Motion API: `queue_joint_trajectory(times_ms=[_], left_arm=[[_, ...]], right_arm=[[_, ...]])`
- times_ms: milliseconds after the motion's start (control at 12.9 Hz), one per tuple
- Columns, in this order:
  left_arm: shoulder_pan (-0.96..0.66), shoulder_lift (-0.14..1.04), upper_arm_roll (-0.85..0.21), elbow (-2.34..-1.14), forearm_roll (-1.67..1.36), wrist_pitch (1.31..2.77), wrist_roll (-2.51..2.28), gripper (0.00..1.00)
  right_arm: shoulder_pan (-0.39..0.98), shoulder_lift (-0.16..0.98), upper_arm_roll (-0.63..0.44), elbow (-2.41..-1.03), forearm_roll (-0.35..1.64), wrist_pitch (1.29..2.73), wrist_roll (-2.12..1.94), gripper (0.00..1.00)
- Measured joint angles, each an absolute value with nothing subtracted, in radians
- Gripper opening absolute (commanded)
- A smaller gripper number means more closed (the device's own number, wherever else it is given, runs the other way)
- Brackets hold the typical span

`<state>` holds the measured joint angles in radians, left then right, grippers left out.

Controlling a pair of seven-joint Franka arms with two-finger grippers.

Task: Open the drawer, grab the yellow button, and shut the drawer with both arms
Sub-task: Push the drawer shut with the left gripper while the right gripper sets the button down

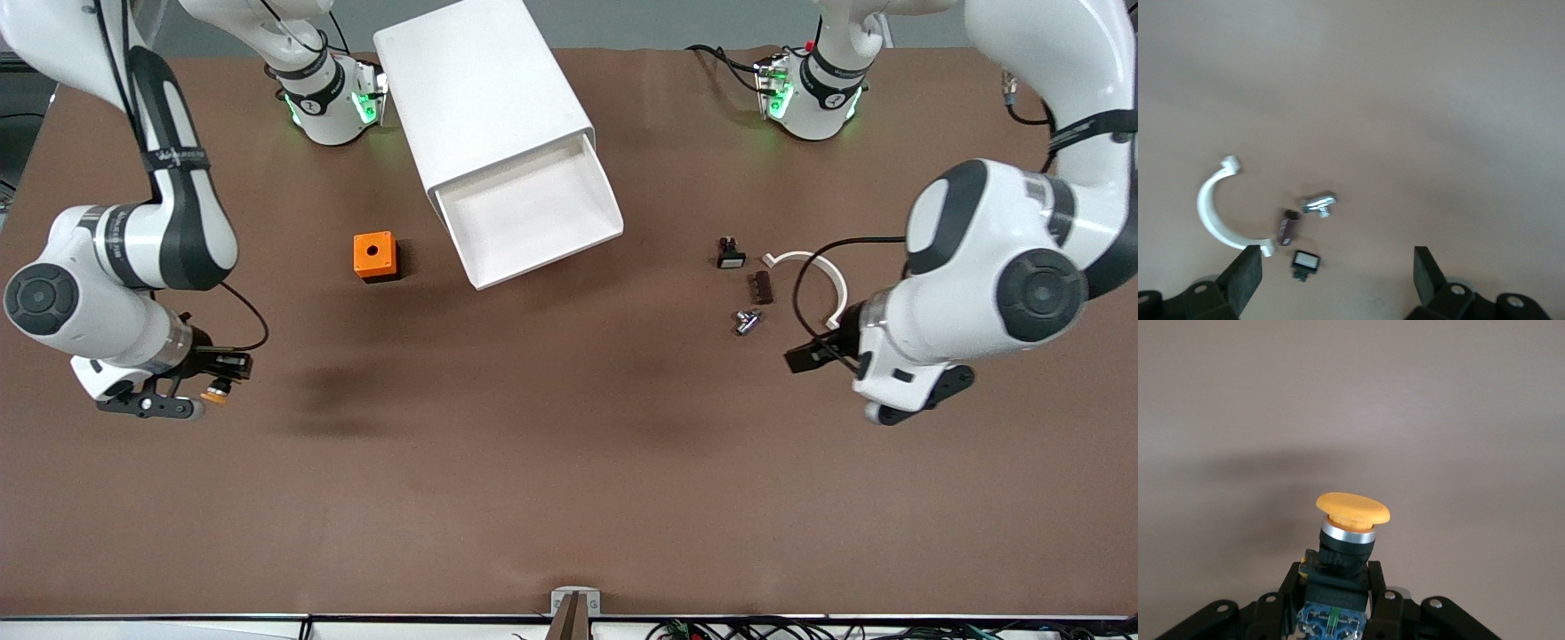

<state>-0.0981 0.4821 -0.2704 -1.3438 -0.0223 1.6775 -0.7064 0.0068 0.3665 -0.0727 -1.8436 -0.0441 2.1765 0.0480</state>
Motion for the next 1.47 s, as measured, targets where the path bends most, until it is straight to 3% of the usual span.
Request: queue_joint_trajectory(times_ms=[233,699,776,854,1320,1475], left_arm=[[-0.121,0.486,-0.364,-1.425,-0.022,1.773,-0.704,1.00],[-0.286,0.512,-0.381,-1.493,-0.021,1.911,-0.923,1.00],[-0.311,0.524,-0.381,-1.494,-0.021,1.938,-0.978,1.00],[-0.337,0.539,-0.382,-1.495,-0.021,1.961,-1.019,1.00],[-0.461,0.579,-0.388,-1.492,-0.022,2.015,-1.111,1.00],[-0.503,0.579,-0.390,-1.490,-0.022,2.016,-1.156,1.00]], right_arm=[[-0.058,0.417,-0.071,-1.874,-0.045,2.252,-0.011,0.00],[-0.136,0.571,-0.070,-1.878,-0.045,2.446,-0.187,0.00],[-0.140,0.581,-0.069,-1.877,-0.045,2.456,-0.191,0.90],[-0.140,0.585,-0.068,-1.876,-0.045,2.459,-0.192,1.00],[-0.140,0.577,-0.060,-1.857,-0.045,2.437,-0.192,1.00],[-0.139,0.543,-0.054,-1.816,-0.045,2.324,-0.189,1.00]])
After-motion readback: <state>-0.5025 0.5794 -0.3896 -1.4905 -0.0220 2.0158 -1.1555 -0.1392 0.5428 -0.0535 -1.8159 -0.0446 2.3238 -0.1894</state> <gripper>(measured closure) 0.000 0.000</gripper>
